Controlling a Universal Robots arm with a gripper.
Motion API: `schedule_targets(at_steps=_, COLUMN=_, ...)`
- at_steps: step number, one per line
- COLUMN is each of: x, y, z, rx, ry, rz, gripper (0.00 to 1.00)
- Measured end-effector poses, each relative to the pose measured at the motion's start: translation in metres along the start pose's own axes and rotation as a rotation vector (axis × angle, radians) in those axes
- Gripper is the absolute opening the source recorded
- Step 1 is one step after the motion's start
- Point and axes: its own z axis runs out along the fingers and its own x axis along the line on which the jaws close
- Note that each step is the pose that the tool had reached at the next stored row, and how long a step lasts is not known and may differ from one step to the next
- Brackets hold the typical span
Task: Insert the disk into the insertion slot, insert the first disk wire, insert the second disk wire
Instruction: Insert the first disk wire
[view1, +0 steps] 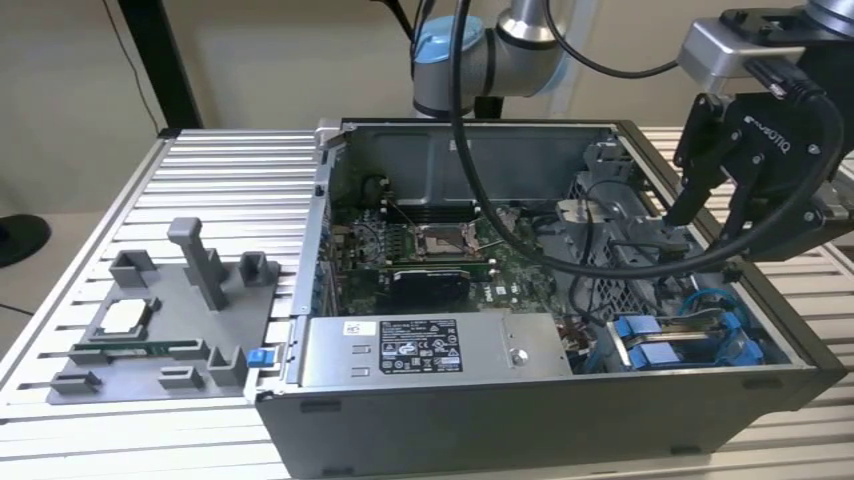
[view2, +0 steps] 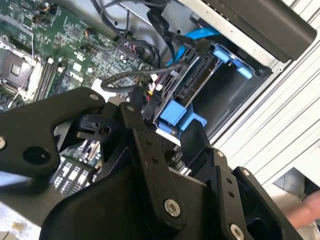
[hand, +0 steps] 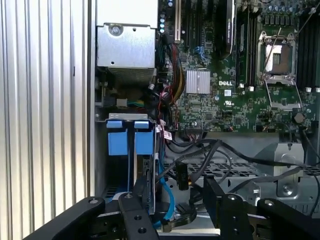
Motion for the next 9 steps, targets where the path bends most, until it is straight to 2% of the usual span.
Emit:
schedule_targets(at_steps=4, x=0.0, y=0.0052, z=0.0011, rx=0.0002, ry=-0.0002, rz=0.0, gripper=1.0)
schedule_targets(at_steps=9, x=0.0, y=0.0062, z=0.0011, rx=0.0002, ry=0.0, rz=0.0, gripper=1.0)
